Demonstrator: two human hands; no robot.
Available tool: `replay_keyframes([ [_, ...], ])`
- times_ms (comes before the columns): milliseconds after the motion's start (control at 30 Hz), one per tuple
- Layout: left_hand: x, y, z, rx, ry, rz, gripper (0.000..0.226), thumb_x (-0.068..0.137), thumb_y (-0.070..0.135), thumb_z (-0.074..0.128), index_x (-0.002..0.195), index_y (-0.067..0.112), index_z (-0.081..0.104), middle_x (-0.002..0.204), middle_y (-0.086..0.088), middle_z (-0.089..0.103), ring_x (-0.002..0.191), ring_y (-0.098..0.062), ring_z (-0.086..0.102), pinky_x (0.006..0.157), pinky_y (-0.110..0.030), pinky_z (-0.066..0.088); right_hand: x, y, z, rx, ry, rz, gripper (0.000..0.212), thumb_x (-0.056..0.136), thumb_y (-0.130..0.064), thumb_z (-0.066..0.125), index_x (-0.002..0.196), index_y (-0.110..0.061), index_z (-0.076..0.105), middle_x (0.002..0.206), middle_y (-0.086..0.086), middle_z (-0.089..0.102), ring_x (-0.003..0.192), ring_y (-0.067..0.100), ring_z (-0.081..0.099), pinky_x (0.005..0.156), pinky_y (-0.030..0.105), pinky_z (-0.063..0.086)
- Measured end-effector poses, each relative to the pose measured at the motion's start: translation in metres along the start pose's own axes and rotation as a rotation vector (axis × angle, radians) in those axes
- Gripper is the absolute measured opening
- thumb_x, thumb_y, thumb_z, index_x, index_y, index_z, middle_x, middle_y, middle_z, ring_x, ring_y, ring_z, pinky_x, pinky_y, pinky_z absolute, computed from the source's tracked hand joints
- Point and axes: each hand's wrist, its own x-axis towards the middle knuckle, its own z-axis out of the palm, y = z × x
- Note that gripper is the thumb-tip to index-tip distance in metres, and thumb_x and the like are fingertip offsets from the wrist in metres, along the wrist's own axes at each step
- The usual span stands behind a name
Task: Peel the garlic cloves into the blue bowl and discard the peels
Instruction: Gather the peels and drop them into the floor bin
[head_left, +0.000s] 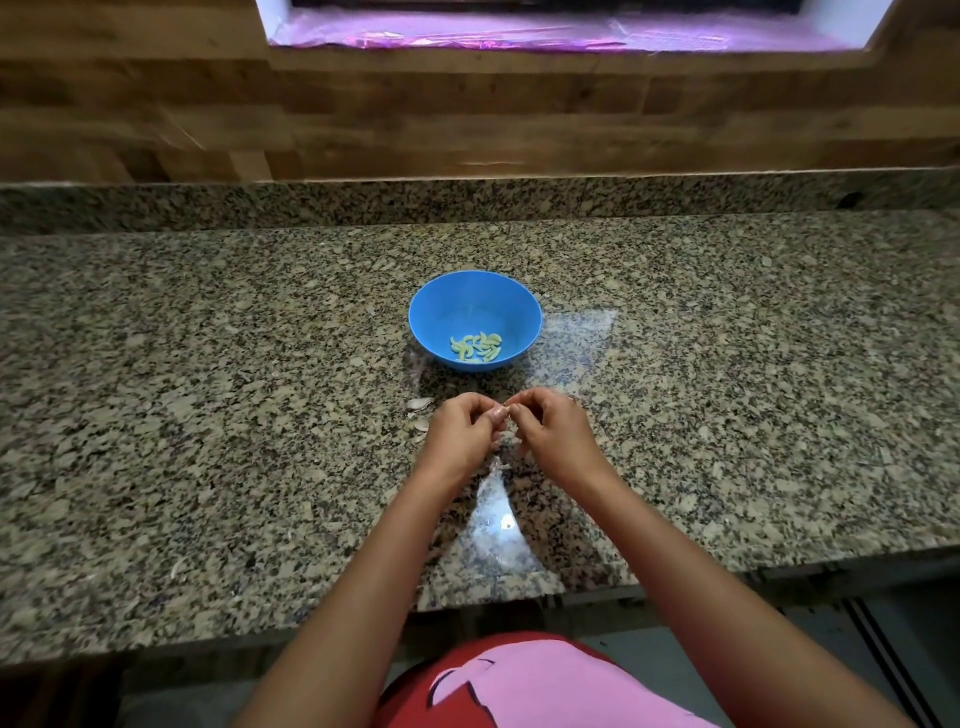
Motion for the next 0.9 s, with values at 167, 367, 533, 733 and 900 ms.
replay_keyframes([
  [167, 0.0, -0.003, 0.002, -0.062, -0.005, 0.002, 0.011, 0.094, 0.012, 0.055, 0.086, 0.008, 0.062, 0.073, -0.001, 0.062, 0.066, -0.011, 0.056, 0.063, -0.025, 0.051, -0.001, -0.001, 0.0, -0.003, -0.028, 0.01, 0.015, 0.094, -0.015, 0.051, 0.097, -0.008, 0.064, 0.094, 0.01, 0.066, 0.085, 0.024, 0.064, 0.077, 0.047, 0.054],
  [367, 0.0, -0.002, 0.005, -0.22, -0.029, -0.044, 0.017, 0.094, 0.005, 0.052, 0.079, 0.008, 0.06, 0.069, -0.002, 0.058, 0.06, -0.008, 0.051, 0.055, -0.015, 0.047, -0.004, -0.004, 0.0, 0.101, -0.023, 0.078, 0.011, 0.095, -0.011, 0.049, 0.094, -0.008, 0.06, 0.086, 0.01, 0.066, 0.068, 0.019, 0.062, 0.054, 0.023, 0.051],
  [533, 0.0, 0.001, 0.002, -0.358, -0.05, -0.093, 0.014, 0.094, 0.003, 0.052, 0.083, 0.004, 0.06, 0.067, -0.004, 0.058, 0.054, -0.006, 0.052, 0.054, -0.015, 0.047, -0.001, -0.003, -0.005, 0.293, -0.055, 0.197, 0.008, 0.094, -0.003, 0.052, 0.094, -0.004, 0.06, 0.078, 0.009, 0.064, 0.057, 0.016, 0.059, 0.064, 0.039, 0.055],
  [733, 0.002, 0.001, 0.001, -0.342, -0.015, -0.089, 0.012, 0.092, 0.007, 0.056, 0.083, 0.003, 0.063, 0.067, -0.004, 0.058, 0.058, -0.011, 0.051, 0.056, -0.019, 0.046, 0.003, -0.005, -0.015, 0.229, -0.122, 0.201, 0.015, 0.09, -0.01, 0.059, 0.104, -0.004, 0.061, 0.089, 0.009, 0.064, 0.075, 0.018, 0.064, 0.066, 0.028, 0.056],
  [900, 0.003, 0.001, 0.002, -0.252, -0.028, -0.04, 0.01, 0.092, 0.008, 0.057, 0.085, 0.006, 0.064, 0.071, -0.005, 0.059, 0.06, -0.009, 0.051, 0.057, -0.018, 0.047, 0.005, -0.007, -0.014, 0.337, -0.071, 0.202, 0.014, 0.088, -0.009, 0.063, 0.097, 0.002, 0.066, 0.089, 0.02, 0.066, 0.065, 0.014, 0.06, 0.053, 0.02, 0.052],
])
